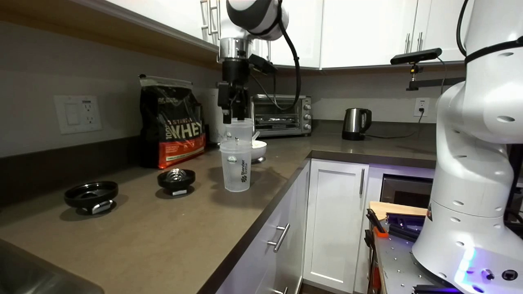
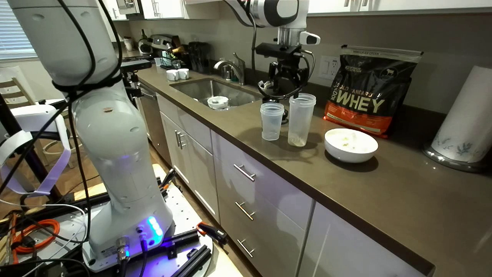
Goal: Move the bigger cup to the left
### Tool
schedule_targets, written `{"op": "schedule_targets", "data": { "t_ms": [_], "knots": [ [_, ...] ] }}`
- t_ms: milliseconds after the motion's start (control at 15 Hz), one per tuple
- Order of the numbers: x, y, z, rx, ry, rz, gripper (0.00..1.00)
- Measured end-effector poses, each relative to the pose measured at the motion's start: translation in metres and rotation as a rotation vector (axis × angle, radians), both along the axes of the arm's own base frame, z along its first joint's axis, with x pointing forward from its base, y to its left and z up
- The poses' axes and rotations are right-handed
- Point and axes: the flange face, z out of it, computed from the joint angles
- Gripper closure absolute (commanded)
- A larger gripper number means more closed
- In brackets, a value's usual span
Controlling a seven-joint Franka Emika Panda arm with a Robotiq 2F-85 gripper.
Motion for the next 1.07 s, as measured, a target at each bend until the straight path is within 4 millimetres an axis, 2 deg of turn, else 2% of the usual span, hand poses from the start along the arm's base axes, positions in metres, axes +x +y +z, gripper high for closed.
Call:
{"op": "schedule_targets", "data": {
  "t_ms": [67, 133, 200, 533, 600, 800, 867, 933, 1067],
  "knots": [
    [0.002, 0.000, -0.001, 0.000, 0.002, 0.004, 0.04],
    [0.003, 0.000, -0.003, -0.001, 0.003, 0.006, 0.16],
    [0.005, 0.000, -0.004, -0.001, 0.006, 0.010, 0.20],
    [0.010, -0.002, -0.010, 0.000, 0.014, 0.021, 0.26],
    [0.011, -0.002, -0.010, 0.000, 0.014, 0.021, 0.23],
    [0.013, -0.004, -0.009, 0.000, 0.010, 0.018, 0.32],
    [0.013, -0.005, -0.008, -0.001, 0.009, 0.017, 0.43],
    [0.014, -0.005, -0.008, -0.001, 0.008, 0.016, 0.39],
    [0.014, -0.006, -0.007, -0.001, 0.007, 0.015, 0.46]
  ]
}}
